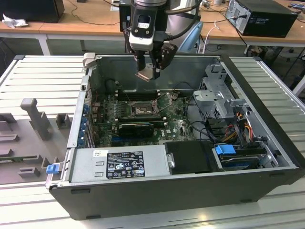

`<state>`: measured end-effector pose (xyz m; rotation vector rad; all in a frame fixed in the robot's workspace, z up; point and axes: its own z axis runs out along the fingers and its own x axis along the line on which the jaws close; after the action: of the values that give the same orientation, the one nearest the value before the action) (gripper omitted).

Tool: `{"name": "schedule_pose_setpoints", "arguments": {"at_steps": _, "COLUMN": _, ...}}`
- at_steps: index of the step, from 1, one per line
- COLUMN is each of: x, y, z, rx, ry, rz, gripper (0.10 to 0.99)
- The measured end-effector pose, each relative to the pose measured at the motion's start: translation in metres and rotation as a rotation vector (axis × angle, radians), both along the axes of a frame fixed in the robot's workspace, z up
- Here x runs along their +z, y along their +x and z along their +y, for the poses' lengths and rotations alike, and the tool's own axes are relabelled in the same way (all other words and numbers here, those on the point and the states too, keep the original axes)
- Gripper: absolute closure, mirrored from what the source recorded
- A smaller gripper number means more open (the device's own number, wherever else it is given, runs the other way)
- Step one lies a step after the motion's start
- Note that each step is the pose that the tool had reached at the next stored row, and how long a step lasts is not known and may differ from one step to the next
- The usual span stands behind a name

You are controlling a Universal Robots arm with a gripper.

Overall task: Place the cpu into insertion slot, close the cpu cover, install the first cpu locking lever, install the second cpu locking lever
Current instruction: 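Place the cpu into insertion slot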

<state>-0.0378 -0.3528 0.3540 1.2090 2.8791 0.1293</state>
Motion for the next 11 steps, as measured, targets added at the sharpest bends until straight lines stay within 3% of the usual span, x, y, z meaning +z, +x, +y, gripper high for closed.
{"name": "schedule_pose_setpoints", "arguments": {"at_steps": 4, "x": -0.0028, "y": 0.0, "z": 0.0, "rx": -0.021, "ry": 0.0, "rz": 0.0, "gripper": 0.561}}
{"name": "schedule_pose_setpoints", "arguments": {"at_steps": 11, "x": -0.0054, "y": 0.0, "z": 0.0, "rx": -0.129, "ry": 0.0, "rz": 0.0, "gripper": 0.561}}
